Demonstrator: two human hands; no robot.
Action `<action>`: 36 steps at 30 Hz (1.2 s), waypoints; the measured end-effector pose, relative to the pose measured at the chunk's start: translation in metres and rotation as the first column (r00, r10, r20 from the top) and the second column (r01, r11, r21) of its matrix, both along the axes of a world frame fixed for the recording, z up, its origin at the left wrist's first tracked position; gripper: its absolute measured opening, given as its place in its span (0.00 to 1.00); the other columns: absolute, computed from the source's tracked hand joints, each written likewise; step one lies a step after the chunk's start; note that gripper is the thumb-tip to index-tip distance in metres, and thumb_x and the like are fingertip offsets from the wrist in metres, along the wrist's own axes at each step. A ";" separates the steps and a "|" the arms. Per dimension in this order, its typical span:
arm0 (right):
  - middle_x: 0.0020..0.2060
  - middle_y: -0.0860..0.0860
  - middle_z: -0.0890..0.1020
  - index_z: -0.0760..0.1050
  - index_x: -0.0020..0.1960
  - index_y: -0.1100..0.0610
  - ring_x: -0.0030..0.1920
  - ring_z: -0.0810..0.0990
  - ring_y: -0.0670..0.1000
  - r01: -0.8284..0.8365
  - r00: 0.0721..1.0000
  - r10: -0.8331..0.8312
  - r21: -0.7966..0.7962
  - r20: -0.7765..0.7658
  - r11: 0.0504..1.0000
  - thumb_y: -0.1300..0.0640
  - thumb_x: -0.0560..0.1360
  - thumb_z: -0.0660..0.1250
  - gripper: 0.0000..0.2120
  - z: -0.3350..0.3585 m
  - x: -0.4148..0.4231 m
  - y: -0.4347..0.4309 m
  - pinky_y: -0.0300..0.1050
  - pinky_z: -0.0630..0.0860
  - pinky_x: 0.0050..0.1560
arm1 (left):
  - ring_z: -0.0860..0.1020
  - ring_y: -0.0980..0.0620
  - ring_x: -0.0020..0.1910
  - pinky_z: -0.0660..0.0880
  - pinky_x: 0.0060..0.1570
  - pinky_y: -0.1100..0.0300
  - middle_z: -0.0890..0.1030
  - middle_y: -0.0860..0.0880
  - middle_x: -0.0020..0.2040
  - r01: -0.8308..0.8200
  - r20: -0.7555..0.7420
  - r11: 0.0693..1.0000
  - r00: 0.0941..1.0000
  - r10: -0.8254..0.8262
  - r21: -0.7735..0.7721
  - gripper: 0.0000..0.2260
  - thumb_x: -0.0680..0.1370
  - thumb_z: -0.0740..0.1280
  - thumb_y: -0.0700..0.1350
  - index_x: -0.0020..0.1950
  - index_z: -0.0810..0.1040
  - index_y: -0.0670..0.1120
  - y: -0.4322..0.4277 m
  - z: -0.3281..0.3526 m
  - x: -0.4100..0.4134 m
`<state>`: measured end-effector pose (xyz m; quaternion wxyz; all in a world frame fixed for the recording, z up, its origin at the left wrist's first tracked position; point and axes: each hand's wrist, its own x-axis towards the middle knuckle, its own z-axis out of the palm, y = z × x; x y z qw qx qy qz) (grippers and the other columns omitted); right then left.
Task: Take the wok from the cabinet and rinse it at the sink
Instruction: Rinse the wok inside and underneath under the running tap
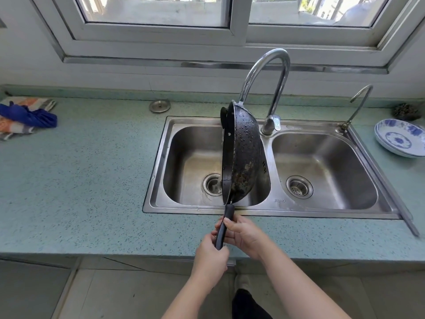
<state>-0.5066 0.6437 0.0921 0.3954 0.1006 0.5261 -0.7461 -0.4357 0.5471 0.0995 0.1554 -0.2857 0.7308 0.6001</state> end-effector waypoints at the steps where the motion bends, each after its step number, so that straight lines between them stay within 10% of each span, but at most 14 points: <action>1: 0.39 0.56 0.78 0.69 0.46 0.63 0.37 0.83 0.53 0.004 1.000 -0.004 -0.017 0.008 1.000 0.65 0.79 0.56 0.05 0.000 0.000 -0.002 0.43 0.81 0.39 | 0.72 0.52 0.24 0.71 0.27 0.59 0.72 0.49 0.33 0.007 0.001 1.000 1.000 -0.007 -0.023 0.07 0.74 0.61 0.36 0.50 0.71 0.46 -0.003 0.000 0.001; 17: 0.39 0.57 0.84 0.67 0.59 0.67 0.37 0.84 0.52 -0.027 0.995 0.046 -0.206 0.091 0.978 0.64 0.80 0.53 0.11 -0.003 -0.006 -0.047 0.43 0.81 0.36 | 0.72 0.48 0.41 0.65 0.40 0.60 0.74 0.50 0.40 -0.045 -0.052 0.923 0.998 0.027 -0.382 0.10 0.73 0.64 0.39 0.49 0.66 0.48 -0.032 0.016 -0.004; 27: 0.34 0.54 0.86 0.75 0.48 0.66 0.35 0.85 0.49 -0.003 0.991 0.015 -0.092 0.130 0.996 0.62 0.81 0.51 0.15 -0.011 -0.001 -0.040 0.40 0.81 0.35 | 0.78 0.41 0.49 0.71 0.43 0.57 0.75 0.47 0.42 0.032 0.006 0.910 0.999 -0.032 -0.414 0.14 0.72 0.63 0.38 0.56 0.65 0.43 -0.020 0.003 -0.007; 36: 0.34 0.54 0.84 0.74 0.44 0.63 0.32 0.84 0.49 -0.004 1.000 0.005 0.144 -0.001 0.989 0.67 0.78 0.58 0.07 -0.011 0.001 -0.027 0.40 0.80 0.33 | 0.77 0.54 0.25 0.68 0.21 0.68 0.76 0.49 0.37 -0.043 0.036 0.992 0.998 0.048 -0.121 0.11 0.71 0.69 0.40 0.43 0.66 0.47 -0.011 -0.005 -0.007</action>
